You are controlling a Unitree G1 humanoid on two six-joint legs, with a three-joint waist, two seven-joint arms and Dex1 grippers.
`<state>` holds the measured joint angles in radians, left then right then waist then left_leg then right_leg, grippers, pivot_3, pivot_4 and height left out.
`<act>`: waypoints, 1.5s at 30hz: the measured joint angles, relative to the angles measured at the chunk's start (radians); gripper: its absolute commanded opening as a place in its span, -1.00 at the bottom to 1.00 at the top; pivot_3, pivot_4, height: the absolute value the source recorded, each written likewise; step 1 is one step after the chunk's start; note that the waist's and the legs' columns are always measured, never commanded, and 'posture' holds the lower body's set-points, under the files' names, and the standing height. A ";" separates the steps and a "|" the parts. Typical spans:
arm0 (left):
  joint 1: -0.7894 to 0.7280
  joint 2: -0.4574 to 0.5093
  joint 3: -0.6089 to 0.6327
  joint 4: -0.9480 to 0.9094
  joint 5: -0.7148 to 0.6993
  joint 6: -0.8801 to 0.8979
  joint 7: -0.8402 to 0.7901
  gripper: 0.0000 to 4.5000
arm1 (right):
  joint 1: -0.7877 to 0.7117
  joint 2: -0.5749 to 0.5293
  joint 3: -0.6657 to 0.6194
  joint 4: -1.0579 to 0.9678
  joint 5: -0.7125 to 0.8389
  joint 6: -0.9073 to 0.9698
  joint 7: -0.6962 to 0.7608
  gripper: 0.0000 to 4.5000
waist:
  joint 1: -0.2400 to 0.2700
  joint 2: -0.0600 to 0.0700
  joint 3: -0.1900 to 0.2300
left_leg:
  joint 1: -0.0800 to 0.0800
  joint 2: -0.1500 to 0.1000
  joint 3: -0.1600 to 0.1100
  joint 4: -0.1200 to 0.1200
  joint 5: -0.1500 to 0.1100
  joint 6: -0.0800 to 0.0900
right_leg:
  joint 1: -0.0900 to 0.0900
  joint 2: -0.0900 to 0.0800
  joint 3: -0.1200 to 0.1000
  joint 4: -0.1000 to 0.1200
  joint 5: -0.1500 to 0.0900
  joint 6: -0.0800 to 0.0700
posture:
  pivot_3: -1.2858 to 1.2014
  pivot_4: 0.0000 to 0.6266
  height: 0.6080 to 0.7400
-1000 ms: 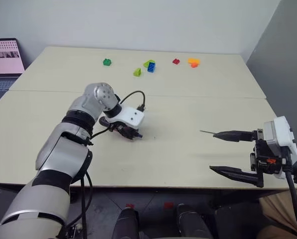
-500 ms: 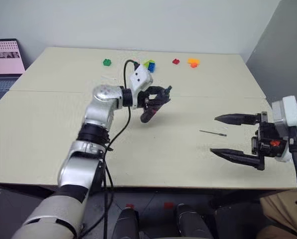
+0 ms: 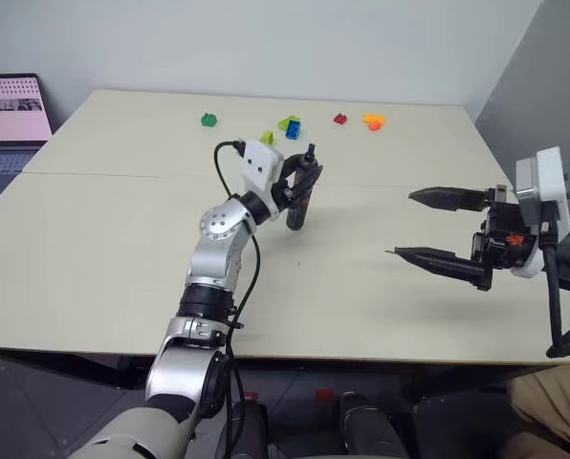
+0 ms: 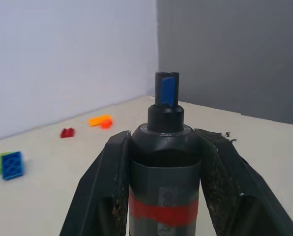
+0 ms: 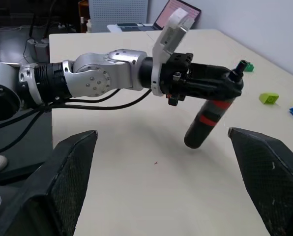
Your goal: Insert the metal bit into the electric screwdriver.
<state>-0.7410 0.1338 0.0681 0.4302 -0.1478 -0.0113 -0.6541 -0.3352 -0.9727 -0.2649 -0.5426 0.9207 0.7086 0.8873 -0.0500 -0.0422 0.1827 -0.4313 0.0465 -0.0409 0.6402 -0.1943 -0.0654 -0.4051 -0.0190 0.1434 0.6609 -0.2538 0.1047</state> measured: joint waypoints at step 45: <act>0.276 0.061 -0.033 -0.353 -0.096 0.051 0.122 -0.28 | -0.196 -0.090 0.295 0.266 -0.397 -0.148 0.231 1.00 | -0.007 0.000 0.000 | 0.000 0.000 0.003 0.001 0.000 0.000 | -0.001 0.000 0.002 -0.003 -0.002 -0.005 | 0.03 -0.52 1.00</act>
<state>-0.4653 0.1951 0.0352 0.0771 -0.2442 0.0398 -0.5323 -0.5312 -1.0625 0.0296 -0.2769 0.5241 0.5607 1.1187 -0.0574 -0.0418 0.1827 -0.4311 0.0467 -0.0383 0.6411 -0.1943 -0.0655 -0.4057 -0.0194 0.1451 0.6582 -0.2563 0.1001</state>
